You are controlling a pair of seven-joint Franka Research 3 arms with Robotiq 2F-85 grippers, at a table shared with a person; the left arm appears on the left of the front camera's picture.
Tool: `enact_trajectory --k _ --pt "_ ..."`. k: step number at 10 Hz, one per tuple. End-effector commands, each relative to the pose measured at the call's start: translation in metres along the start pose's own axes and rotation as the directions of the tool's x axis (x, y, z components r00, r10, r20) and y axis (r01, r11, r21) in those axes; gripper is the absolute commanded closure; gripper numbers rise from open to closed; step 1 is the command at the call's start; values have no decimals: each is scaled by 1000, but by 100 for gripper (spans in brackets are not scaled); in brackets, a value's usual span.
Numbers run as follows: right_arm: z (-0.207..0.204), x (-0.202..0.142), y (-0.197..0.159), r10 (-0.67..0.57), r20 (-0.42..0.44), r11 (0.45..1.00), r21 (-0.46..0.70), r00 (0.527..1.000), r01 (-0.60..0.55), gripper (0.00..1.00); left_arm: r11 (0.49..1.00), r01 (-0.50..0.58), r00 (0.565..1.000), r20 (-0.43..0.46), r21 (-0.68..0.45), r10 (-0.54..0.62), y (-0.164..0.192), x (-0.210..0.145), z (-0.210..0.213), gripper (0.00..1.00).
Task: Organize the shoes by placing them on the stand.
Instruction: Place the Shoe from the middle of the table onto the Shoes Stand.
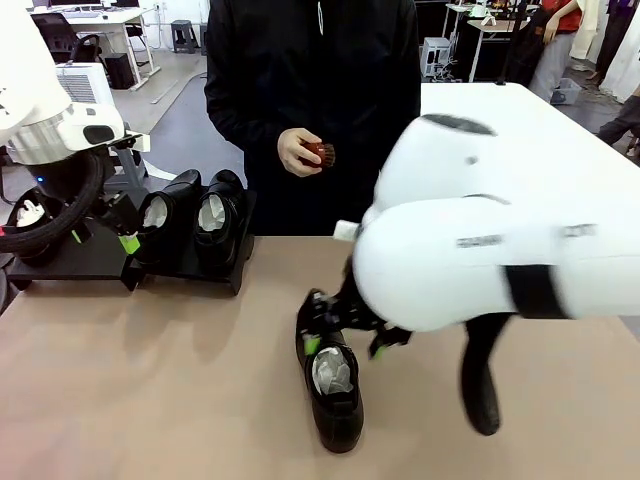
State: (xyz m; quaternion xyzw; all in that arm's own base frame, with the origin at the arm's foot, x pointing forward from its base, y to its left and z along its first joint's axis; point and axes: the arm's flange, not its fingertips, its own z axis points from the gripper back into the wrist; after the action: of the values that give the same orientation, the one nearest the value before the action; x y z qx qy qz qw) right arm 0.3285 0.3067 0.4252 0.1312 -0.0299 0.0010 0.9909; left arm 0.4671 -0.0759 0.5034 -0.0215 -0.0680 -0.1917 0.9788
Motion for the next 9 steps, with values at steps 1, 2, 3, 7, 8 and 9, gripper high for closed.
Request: enact_trajectory --k 1,2,3,7,8,9 --pt "43 -4 -70 -61 110 998 -16 992 63 0 999 -42 999 20 -15 42 -25 -9 7 0" --pt "48 -4 -92 -94 125 995 -11 988 96 0 993 -111 993 36 -43 113 -50 -18 15 0" --pt "50 -3 -119 -159 133 986 -16 978 163 0 970 -220 974 24 -104 224 -82 -25 19 0" --pt "61 16 -149 -258 124 966 2 958 260 0 973 -206 977 -75 -105 199 -120 -22 11 0" --pt "61 16 -149 -258 124 966 2 958 260 0 973 -206 977 -75 -105 199 -120 -22 11 0" --pt "61 16 -149 -258 124 966 2 958 260 0 984 -153 988 -41 -96 150 -135 -16 11 0"
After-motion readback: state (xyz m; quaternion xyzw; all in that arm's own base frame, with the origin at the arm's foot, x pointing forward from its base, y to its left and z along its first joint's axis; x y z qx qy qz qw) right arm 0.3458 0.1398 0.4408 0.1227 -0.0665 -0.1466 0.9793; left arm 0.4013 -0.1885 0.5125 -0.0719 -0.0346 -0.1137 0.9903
